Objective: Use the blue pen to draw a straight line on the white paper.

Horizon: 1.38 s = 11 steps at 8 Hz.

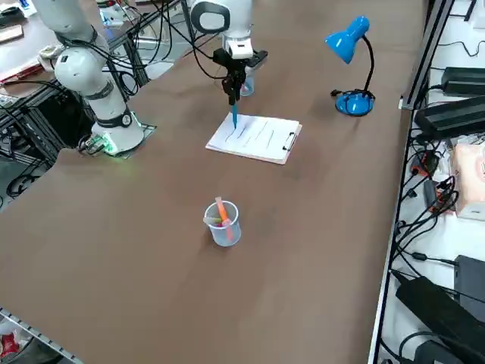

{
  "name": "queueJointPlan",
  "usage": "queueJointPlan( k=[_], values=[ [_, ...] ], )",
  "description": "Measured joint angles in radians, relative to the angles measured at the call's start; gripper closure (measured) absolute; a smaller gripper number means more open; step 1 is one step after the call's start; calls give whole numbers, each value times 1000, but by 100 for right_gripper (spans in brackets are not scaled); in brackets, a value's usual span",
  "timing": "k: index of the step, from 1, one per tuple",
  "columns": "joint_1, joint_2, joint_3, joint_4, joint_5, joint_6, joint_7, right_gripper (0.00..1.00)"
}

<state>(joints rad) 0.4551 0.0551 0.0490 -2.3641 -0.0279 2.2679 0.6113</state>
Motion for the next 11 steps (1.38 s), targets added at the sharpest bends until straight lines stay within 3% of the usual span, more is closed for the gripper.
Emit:
queueJointPlan(
  k=[9,11],
  values=[
    [73,52,1,68,5,20,68,78],
    [74,69,1,119,11,-31,68,78]
  ],
)
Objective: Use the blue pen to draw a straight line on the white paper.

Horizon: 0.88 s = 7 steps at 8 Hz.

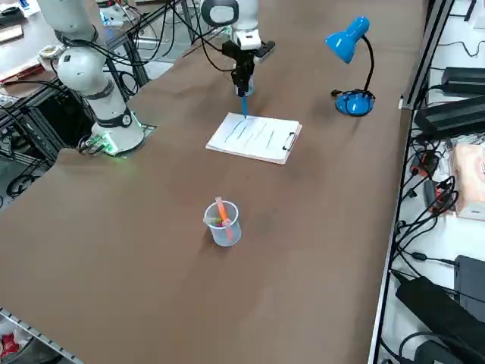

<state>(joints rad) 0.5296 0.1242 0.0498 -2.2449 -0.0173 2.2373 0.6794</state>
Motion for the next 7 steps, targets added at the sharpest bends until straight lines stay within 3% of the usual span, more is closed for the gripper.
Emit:
queueJointPlan(
  k=[2,4,7],
  values=[
    [-6,0,-11,125,0,-199,-1,78],
    [-64,-14,-23,232,0,-357,-57,78],
    [-206,-56,-29,271,0,-449,-202,78]
  ],
)
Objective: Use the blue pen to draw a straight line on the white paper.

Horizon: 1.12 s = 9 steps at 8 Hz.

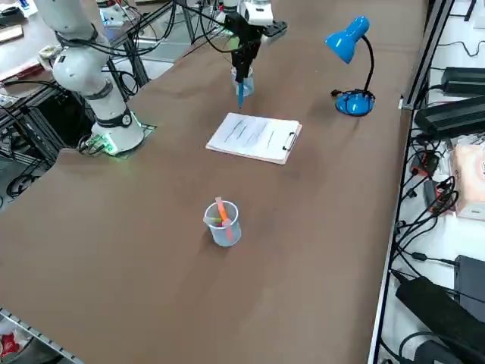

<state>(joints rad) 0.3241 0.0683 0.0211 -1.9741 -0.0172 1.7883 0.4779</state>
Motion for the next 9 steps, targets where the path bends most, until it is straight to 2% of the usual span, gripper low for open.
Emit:
queueJointPlan(
  k=[3,6,7,9],
  values=[
    [-184,-44,-4,2,-3,-26,-237,78],
    [-385,-41,-8,47,-5,-23,-480,78],
    [-449,-14,-8,88,-5,-18,-556,78],
    [-572,92,-8,198,-4,24,-689,78]
  ],
)
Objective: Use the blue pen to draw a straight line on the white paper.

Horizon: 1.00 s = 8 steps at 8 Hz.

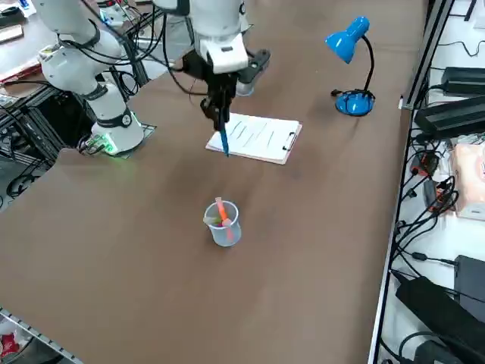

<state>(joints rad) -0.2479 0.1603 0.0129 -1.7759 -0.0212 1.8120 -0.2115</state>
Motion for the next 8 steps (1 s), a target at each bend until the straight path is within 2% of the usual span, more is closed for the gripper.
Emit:
queueJointPlan(
  k=[3,5,8],
  values=[
    [-156,180,0,166,19,37,-164,78],
    [-182,233,0,198,62,72,-198,78],
    [-184,255,4,195,65,78,-215,78]
  ],
)
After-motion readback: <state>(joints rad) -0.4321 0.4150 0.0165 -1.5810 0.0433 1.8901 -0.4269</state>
